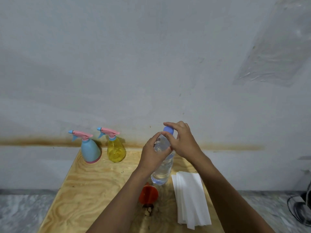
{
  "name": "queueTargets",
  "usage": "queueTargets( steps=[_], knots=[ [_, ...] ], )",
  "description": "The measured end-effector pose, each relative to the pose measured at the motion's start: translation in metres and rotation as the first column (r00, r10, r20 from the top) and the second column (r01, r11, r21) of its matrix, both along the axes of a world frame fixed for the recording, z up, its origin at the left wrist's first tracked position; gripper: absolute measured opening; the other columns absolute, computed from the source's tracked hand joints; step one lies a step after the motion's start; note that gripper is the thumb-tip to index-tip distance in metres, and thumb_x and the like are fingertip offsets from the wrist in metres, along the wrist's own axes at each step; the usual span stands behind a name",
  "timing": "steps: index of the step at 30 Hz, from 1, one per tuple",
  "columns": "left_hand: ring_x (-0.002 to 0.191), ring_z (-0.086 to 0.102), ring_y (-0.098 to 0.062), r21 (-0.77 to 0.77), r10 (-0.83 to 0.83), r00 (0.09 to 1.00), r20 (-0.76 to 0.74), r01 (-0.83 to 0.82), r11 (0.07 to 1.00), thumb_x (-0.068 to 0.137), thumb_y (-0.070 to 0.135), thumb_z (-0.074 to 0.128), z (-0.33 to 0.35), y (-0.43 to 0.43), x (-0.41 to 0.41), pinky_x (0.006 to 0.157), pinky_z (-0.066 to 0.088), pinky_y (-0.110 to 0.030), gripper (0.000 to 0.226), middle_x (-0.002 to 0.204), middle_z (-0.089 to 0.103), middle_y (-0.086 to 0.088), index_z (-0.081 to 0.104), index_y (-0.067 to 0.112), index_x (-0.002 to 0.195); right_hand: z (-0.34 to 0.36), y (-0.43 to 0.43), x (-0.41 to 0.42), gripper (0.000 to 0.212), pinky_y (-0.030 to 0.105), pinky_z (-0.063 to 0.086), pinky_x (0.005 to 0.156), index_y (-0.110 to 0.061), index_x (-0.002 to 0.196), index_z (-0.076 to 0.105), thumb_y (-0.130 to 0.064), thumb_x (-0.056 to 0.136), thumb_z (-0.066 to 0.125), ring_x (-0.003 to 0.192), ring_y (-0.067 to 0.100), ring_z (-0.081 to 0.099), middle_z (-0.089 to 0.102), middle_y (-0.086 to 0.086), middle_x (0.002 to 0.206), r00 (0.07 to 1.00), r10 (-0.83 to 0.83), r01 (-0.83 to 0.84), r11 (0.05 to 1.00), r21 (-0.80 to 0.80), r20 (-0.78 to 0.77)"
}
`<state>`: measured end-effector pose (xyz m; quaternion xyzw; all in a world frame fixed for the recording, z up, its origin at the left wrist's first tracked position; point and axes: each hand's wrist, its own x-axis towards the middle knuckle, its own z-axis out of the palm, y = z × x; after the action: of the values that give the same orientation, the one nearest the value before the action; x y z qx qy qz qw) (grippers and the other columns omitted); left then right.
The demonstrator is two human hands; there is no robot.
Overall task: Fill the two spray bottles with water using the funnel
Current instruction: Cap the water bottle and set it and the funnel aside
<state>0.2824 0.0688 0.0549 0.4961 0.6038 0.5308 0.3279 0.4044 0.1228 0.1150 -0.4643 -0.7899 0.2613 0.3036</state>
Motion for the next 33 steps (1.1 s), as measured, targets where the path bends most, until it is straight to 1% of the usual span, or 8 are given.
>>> queueTargets(
  steps=[3, 9, 12, 18, 22, 26, 29, 33],
  knots=[
    [0.109, 0.060, -0.005, 0.011, -0.026, 1.000, 0.002, 0.026, 1.000, 0.076, 0.034, 0.080, 0.001, 0.000, -0.002, 0.085, 0.052, -0.025, 0.052, 0.113, 0.067, 0.014, 0.059, 0.041, 0.124, -0.009, -0.008, -0.010, 0.033, 0.012, 0.035, 0.083, -0.027, 0.118, 0.063, -0.040, 0.089, 0.067, 0.109, 0.007, 0.048, 0.059, -0.007, 0.111, 0.985, -0.133, 0.139, 0.989, 0.044, -0.109],
    [0.111, 0.058, -0.003, 0.006, -0.024, 1.000, -0.003, 0.024, 1.000, 0.071, 0.049, 0.078, 0.000, 0.001, -0.001, 0.088, 0.052, -0.026, 0.051, 0.113, 0.066, 0.012, 0.060, 0.041, 0.119, -0.002, -0.001, 0.007, 0.041, 0.005, 0.036, 0.085, -0.031, 0.132, 0.058, -0.034, 0.092, 0.065, 0.102, -0.011, 0.045, 0.061, -0.011, 0.120, 0.988, 0.062, -0.071, 0.996, -0.056, -0.140],
    [0.111, 0.058, -0.002, 0.000, -0.008, 1.000, -0.002, 0.008, 1.000, 0.075, 0.045, 0.080, 0.000, 0.000, -0.001, 0.088, 0.052, -0.027, 0.049, 0.112, 0.065, 0.013, 0.060, 0.039, 0.120, -0.001, -0.002, 0.008, 0.039, 0.001, 0.034, 0.080, -0.034, 0.129, 0.059, -0.034, 0.091, 0.066, 0.093, -0.013, 0.046, 0.058, -0.008, 0.115, 0.985, 0.050, -0.065, 0.994, -0.089, -0.165],
    [0.107, 0.060, -0.004, 0.010, -0.009, 1.000, -0.012, 0.009, 1.000, 0.077, 0.034, 0.081, 0.003, -0.001, -0.002, 0.087, 0.054, -0.030, 0.048, 0.109, 0.066, 0.013, 0.058, 0.043, 0.119, -0.006, -0.006, -0.004, 0.029, -0.003, 0.034, 0.081, -0.040, 0.115, 0.058, -0.033, 0.089, 0.068, 0.102, -0.020, 0.044, 0.058, -0.005, 0.117, 0.980, -0.025, 0.009, 0.997, -0.082, -0.199],
    [0.110, 0.059, -0.005, 0.001, -0.026, 0.999, -0.019, 0.026, 1.000, 0.076, 0.041, 0.081, 0.001, 0.000, -0.001, 0.090, 0.054, -0.031, 0.058, 0.115, 0.065, 0.012, 0.056, 0.043, 0.128, -0.007, -0.011, -0.004, 0.040, 0.012, 0.040, 0.092, -0.042, 0.128, 0.052, -0.042, 0.090, 0.065, 0.104, -0.004, 0.049, 0.054, -0.017, 0.109, 0.967, -0.056, 0.032, 0.995, -0.098, -0.247],
    [0.123, 0.052, -0.006, -0.084, -0.074, 0.995, -0.067, 0.068, 0.994, 0.070, 0.062, 0.076, 0.004, -0.003, -0.010, 0.102, 0.049, -0.034, 0.082, 0.138, 0.053, 0.015, 0.044, 0.040, 0.142, -0.021, -0.022, 0.006, 0.055, 0.019, 0.036, 0.104, -0.036, 0.141, 0.046, -0.058, 0.091, 0.048, 0.126, -0.001, 0.043, 0.049, -0.023, 0.132, 0.935, -0.059, 0.003, 0.987, -0.158, -0.349],
    [0.125, 0.047, -0.006, -0.162, -0.105, 0.993, -0.057, 0.095, 0.982, 0.075, 0.055, 0.077, 0.000, -0.013, -0.022, 0.097, 0.042, -0.026, 0.090, 0.143, 0.040, 0.015, 0.032, 0.037, 0.150, -0.042, -0.031, 0.015, 0.057, 0.030, 0.040, 0.108, -0.031, 0.141, 0.047, -0.056, 0.090, 0.047, 0.127, 0.002, 0.045, 0.050, -0.018, 0.136, 0.904, -0.163, 0.077, 0.972, -0.224, -0.396],
    [0.124, 0.048, -0.012, -0.344, -0.060, 0.995, -0.081, 0.029, 0.939, 0.082, 0.038, 0.078, -0.044, -0.035, -0.039, 0.093, 0.040, -0.022, 0.074, 0.144, 0.041, 0.005, 0.042, 0.028, 0.146, -0.081, -0.038, 0.024, 0.075, 0.039, 0.039, 0.112, -0.026, 0.144, 0.043, -0.062, 0.081, 0.064, 0.133, 0.006, 0.044, 0.049, -0.011, 0.144, 0.930, -0.188, 0.084, 0.945, -0.316, -0.316]
  ],
)
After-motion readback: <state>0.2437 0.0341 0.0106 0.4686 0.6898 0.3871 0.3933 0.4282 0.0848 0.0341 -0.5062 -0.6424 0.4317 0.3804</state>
